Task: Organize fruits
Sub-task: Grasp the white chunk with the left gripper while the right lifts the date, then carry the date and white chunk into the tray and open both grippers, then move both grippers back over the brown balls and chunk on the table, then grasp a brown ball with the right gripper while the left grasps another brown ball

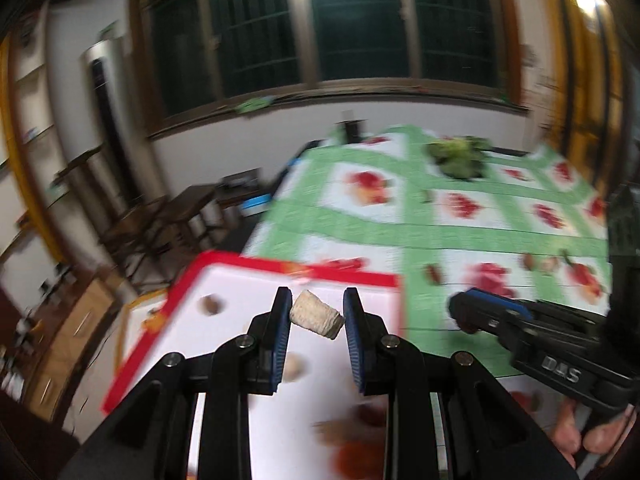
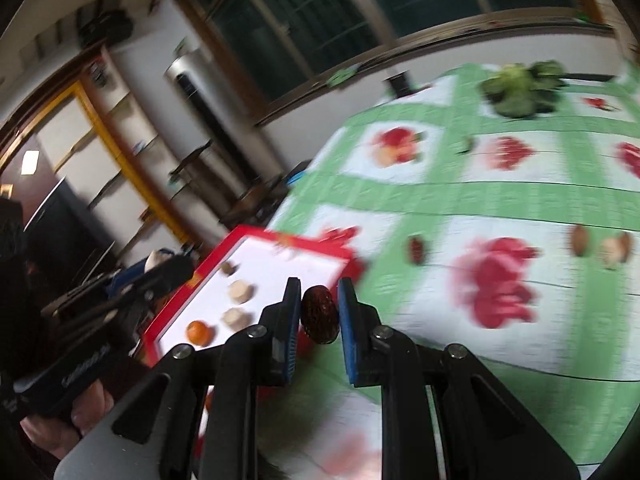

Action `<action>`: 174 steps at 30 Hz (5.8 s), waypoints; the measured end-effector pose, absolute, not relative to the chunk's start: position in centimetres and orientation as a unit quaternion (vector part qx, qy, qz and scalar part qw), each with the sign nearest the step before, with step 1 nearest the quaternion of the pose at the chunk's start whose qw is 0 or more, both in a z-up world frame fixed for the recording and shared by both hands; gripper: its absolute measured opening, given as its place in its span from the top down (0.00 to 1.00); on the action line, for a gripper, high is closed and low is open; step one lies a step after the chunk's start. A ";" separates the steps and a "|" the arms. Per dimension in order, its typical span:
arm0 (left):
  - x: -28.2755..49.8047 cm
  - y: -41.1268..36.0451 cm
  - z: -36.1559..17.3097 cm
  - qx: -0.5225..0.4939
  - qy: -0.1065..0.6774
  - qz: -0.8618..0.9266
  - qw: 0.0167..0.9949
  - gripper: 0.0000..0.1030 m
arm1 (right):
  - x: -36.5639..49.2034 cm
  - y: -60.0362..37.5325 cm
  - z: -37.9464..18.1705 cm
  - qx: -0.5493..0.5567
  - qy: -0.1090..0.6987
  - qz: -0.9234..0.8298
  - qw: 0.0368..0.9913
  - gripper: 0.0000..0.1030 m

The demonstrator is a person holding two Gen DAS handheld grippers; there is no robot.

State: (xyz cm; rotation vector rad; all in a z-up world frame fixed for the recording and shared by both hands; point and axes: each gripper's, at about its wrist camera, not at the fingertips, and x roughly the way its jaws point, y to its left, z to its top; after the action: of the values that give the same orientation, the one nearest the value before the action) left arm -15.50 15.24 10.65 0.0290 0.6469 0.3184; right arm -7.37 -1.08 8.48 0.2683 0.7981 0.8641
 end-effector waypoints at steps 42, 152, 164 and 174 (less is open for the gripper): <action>-17.0 17.9 9.5 0.023 0.347 0.259 0.901 0.40 | -9.5 6.6 6.8 0.062 0.409 0.467 0.782 0.48; 2.6 -2.2 3.0 0.119 0.451 -0.111 0.878 0.31 | 6.2 -19.6 2.2 0.228 0.516 0.169 0.808 0.77; 5.6 -5.8 1.2 0.119 0.463 -0.126 0.869 0.31 | 5.2 -23.1 3.9 0.305 0.472 0.157 0.812 0.77; 5.6 -6.6 0.7 0.095 0.456 -0.154 0.871 0.78 | 5.2 -23.6 4.1 0.320 0.455 0.152 0.817 0.77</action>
State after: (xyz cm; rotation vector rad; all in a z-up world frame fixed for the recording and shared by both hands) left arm 5.60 -6.64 0.70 0.1992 0.9525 -0.3225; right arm 5.18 -23.60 4.15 0.6821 0.9705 0.3246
